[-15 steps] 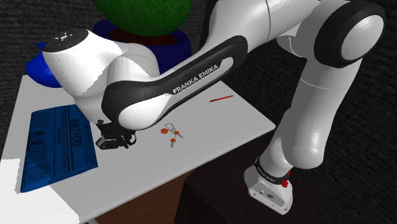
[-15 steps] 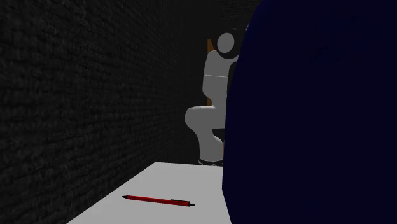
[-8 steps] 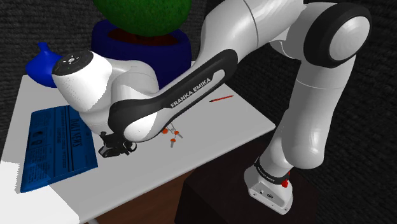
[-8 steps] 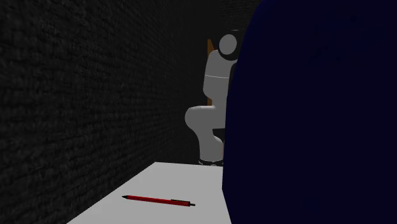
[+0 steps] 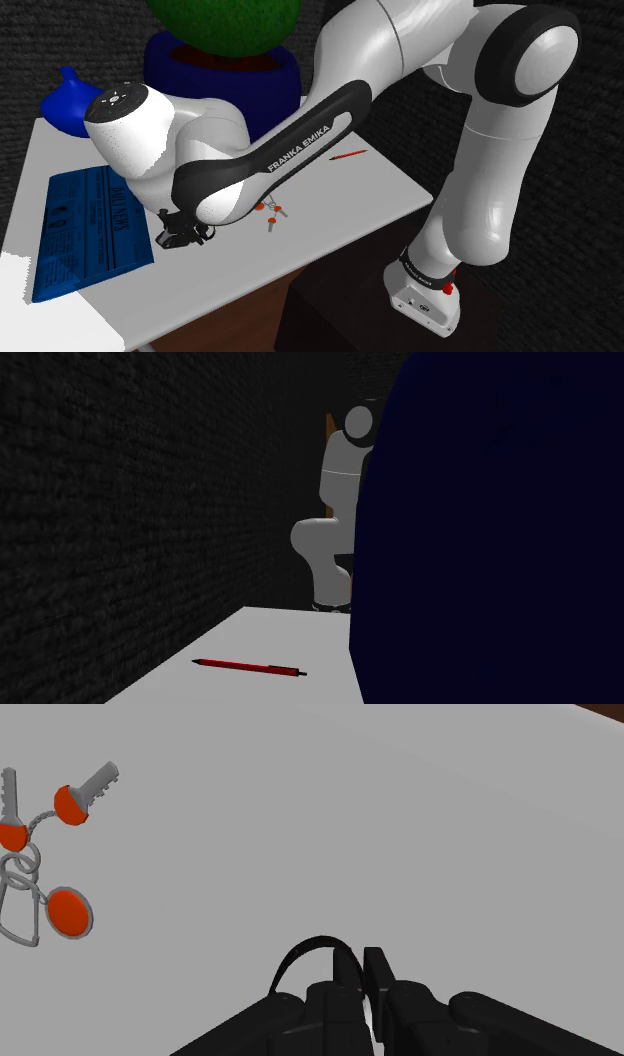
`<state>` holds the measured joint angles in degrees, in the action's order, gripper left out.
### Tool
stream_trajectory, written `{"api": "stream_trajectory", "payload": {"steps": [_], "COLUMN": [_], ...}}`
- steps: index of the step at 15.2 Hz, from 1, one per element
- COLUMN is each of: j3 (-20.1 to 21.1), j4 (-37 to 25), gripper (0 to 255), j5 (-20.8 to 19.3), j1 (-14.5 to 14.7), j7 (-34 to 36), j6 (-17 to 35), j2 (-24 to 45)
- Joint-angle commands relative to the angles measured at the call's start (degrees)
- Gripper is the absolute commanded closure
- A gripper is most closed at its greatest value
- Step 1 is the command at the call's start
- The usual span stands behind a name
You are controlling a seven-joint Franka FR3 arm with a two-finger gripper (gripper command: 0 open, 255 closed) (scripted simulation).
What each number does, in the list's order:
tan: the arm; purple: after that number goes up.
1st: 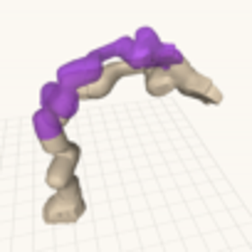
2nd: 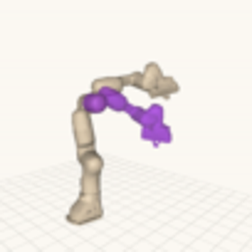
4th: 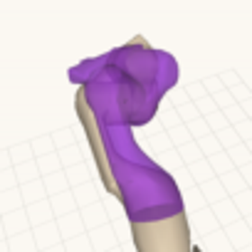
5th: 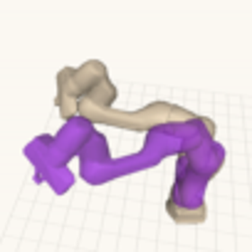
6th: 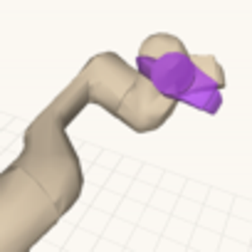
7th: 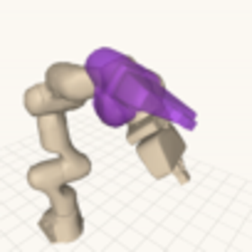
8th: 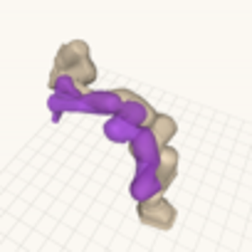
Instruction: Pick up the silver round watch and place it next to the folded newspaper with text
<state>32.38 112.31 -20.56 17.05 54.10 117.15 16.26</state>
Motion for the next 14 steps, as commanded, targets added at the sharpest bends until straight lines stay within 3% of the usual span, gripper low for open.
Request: {"api": "stream_trajectory", "payload": {"steps": [1,6,10,14], "j3": [0.00,0.00,1.08,1.08], "j4": [0.00,0.00,-4.53,-4.53], "gripper": [0,0,0,0], "j5": [0.00,0.00,2.34,2.35], "j1": [0.00,0.00,0.29,0.29], "j7": [0.00,0.00,-1.51,-1.51], "j6": [0.00,0.00,-6.37,-6.37], "j2": [0.00,0.00,-2.36,-2.36]}}
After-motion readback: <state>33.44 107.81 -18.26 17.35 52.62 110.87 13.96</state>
